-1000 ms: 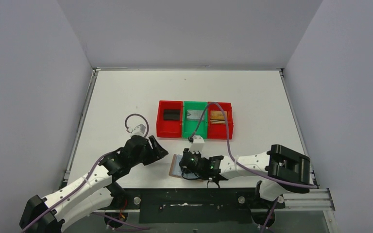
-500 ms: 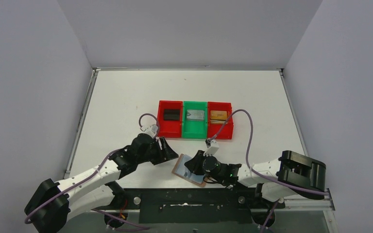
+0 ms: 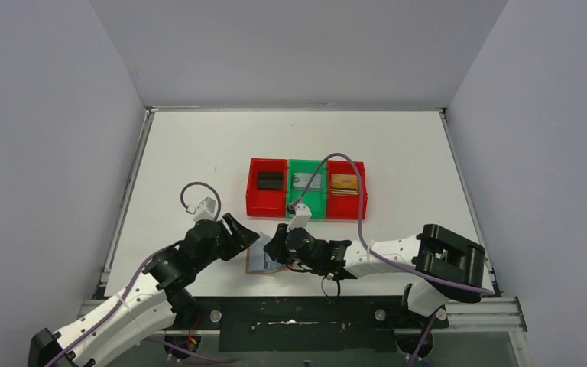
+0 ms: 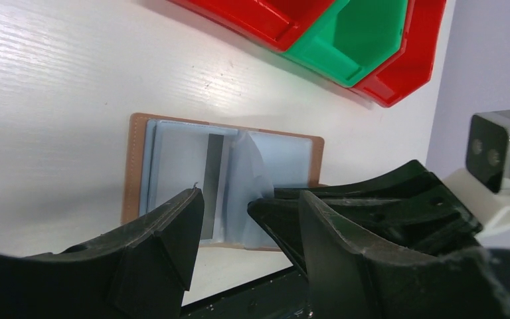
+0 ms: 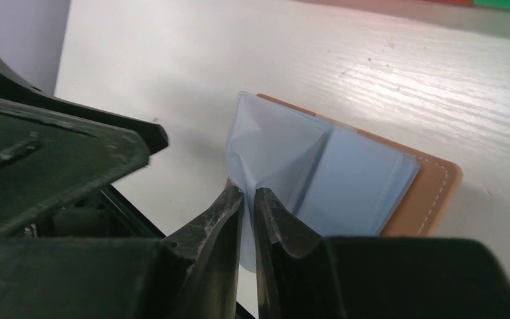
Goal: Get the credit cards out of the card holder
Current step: Remove the credit card from the card holder.
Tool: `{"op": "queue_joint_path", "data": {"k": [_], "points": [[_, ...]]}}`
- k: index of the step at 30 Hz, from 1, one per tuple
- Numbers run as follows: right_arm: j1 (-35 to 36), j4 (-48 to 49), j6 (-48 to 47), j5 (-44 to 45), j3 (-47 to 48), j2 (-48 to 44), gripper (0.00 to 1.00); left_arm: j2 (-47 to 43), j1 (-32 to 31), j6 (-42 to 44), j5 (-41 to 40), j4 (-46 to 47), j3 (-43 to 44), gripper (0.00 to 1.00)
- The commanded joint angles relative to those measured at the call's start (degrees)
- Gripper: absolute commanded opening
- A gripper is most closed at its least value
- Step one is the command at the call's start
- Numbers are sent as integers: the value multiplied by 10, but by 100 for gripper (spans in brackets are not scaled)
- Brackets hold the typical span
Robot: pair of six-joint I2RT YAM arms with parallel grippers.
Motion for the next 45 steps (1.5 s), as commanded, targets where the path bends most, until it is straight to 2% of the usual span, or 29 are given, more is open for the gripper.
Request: {"op": "queue_joint_path", "data": {"k": [1, 9, 18, 23, 26, 30, 34, 41, 43, 45], "points": [[-3, -6, 3, 10, -5, 2, 14, -28, 5, -24, -20, -15, -12, 54], [-25, 96, 81, 17, -108, -32, 14, 48, 5, 23, 47, 75, -8, 53], [-33, 197, 124, 34, -196, -59, 13, 176, -12, 92, 104, 129, 58, 43], [-35, 197, 124, 32, -199, -61, 13, 278, -23, 163, 98, 58, 125, 41], [-35, 200, 127, 33, -202, -62, 13, 334, -39, 197, 74, 24, 155, 44], [-37, 201, 131, 37, -208, -67, 13, 371, -50, 216, 84, 20, 174, 50], [-38, 195, 136, 42, -214, -74, 13, 403, -56, 223, 102, 22, 170, 50], [-39, 175, 134, 52, -218, -92, 14, 437, -67, 223, 86, 11, 177, 50], [-39, 177, 137, 54, -222, -94, 14, 448, -74, 225, 83, 11, 180, 48], [-39, 179, 138, 56, -224, -94, 14, 462, -81, 225, 71, 0, 186, 41]]}}
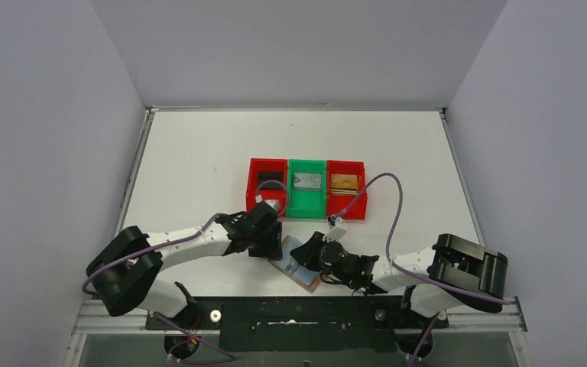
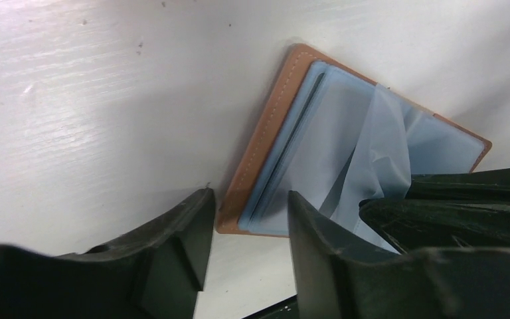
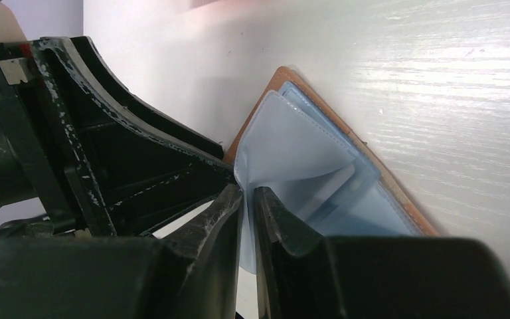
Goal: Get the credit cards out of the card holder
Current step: Remove the credit card from the card holder.
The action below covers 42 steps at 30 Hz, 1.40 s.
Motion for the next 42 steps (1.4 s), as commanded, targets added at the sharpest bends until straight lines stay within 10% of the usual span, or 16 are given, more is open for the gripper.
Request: {"op": "queue_joint_path", "data": {"k": [1, 10, 30, 42], "points": [[-4, 19, 4, 34, -5, -17, 14, 31, -17, 9, -22, -17, 22, 34], [-4, 3, 6, 36, 1, -26, 16, 18, -25, -65, -83, -33, -3, 0], [79, -538, 77, 211, 274, 52, 24, -200, -28, -235, -156, -21, -137, 0], [85, -601, 136, 218, 272, 42, 36, -206, -29, -229, -152, -12, -137, 0]]}}
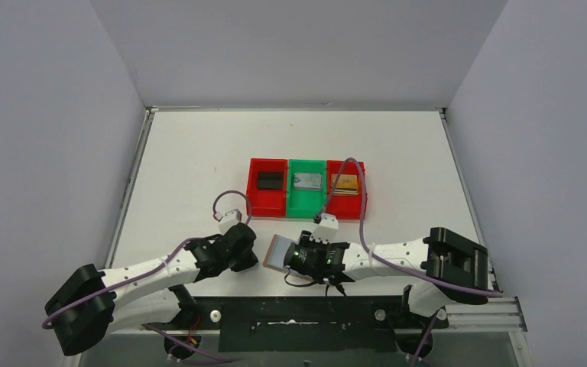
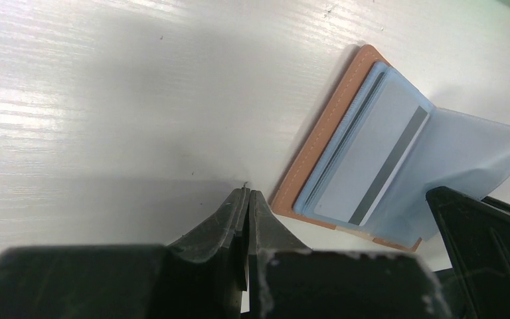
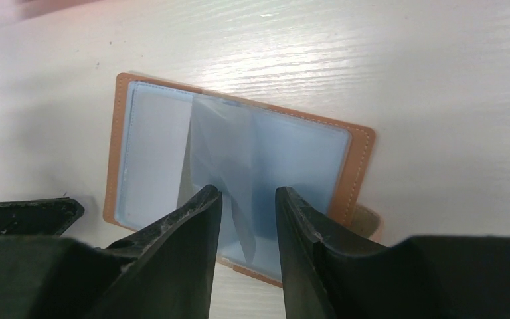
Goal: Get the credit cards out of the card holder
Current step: Remove the credit card from the card holder.
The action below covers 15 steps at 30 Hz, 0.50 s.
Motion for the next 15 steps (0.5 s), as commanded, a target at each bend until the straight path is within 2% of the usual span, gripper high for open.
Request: {"op": "queue_joint_path", "data": {"k": [1, 5, 8, 12, 15], "points": [[6, -49, 36, 40, 2, -24, 37, -5, -3, -2, -9, 14, 8, 0], [14, -59, 48, 35, 2, -30, 36, -4, -3, 8, -7, 17, 13, 0], [25, -41, 28, 36, 2, -45, 28, -2, -3, 13, -6, 16, 17, 0], [30, 42, -21, 13, -15, -72, 16, -4, -3, 14, -4, 19, 15, 0], [29, 63, -3, 5, -40, -90, 12, -4, -3, 15, -2, 22, 16, 0]]}}
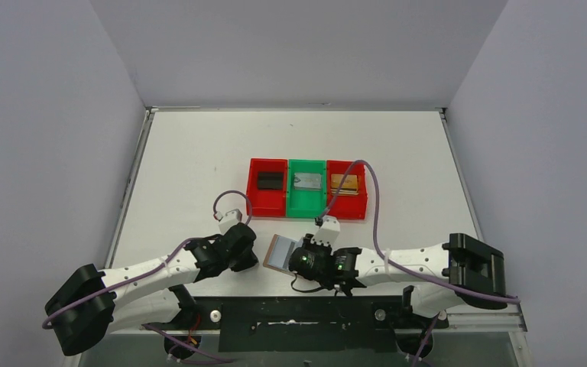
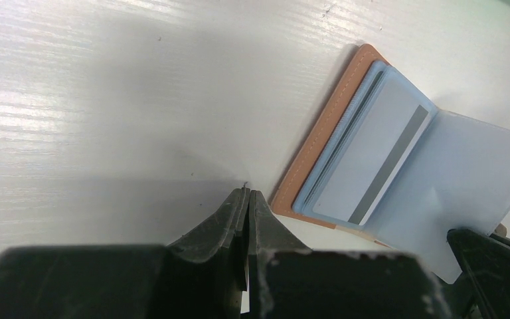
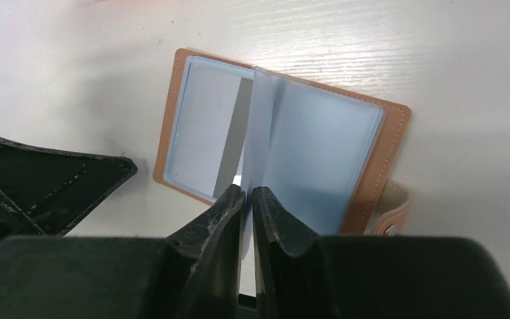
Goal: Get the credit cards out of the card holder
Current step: Remove the credit card from the card holder.
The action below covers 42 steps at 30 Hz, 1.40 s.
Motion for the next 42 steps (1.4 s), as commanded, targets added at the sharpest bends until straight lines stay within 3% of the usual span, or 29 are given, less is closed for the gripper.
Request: {"op": "queue_joint_path", "data": {"k": [1, 8, 14, 22, 33, 36, 42], "points": [[3, 50, 13, 10, -30, -41, 12, -4, -3, 10, -2, 20, 17, 0], [2, 39, 115, -8, -104, -80, 11, -4, -3, 12, -1, 24, 18, 0], [0, -18, 151, 0, -107, -77, 28, 0, -3, 21, 2, 23, 25, 0], [-1, -107, 92, 30, -14, -59, 30, -14, -3, 37, 4, 22, 37, 0], [1, -66, -30, 40, 78, -35, 27, -1, -4, 98, 31, 76, 66, 0], [-1, -76, -21, 43, 82, -28, 27, 33, -2, 139, 73, 138, 91, 4], [-5, -31, 16, 33, 11, -75, 29, 111, -7, 144, 70, 82, 150, 4]]}}
